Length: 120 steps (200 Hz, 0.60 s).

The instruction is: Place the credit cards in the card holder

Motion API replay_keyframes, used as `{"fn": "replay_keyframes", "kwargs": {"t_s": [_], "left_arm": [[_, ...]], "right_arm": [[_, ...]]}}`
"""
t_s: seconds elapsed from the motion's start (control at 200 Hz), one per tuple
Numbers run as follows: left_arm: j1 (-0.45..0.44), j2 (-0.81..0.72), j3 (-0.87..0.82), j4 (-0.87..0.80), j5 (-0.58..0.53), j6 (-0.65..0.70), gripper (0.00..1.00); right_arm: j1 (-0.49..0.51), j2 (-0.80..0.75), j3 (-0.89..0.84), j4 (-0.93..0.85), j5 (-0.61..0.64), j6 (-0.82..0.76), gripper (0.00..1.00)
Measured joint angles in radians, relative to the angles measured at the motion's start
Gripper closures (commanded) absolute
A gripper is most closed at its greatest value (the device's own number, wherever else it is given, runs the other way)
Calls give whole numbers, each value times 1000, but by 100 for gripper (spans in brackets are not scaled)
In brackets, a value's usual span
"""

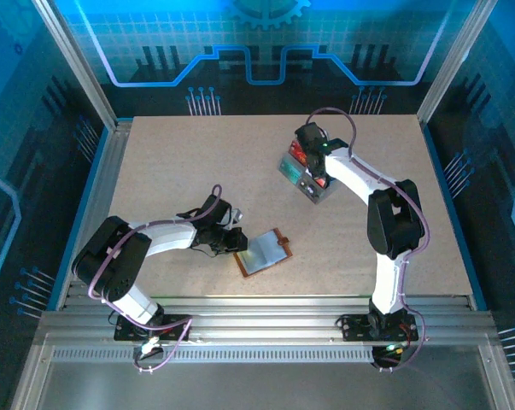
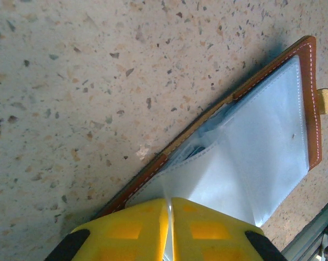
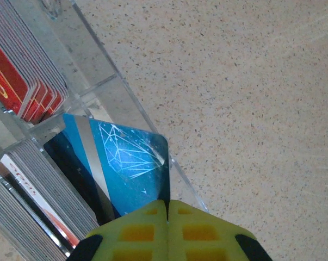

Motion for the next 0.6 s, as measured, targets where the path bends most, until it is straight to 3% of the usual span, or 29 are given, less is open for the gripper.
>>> {"fn": "replay_keyframes", "kwargs": {"t_s": [0.6], "left_arm": [[0, 0, 0, 0, 0, 0, 86]], "right_arm": [[0, -74, 35, -70, -126, 0, 100]]}}
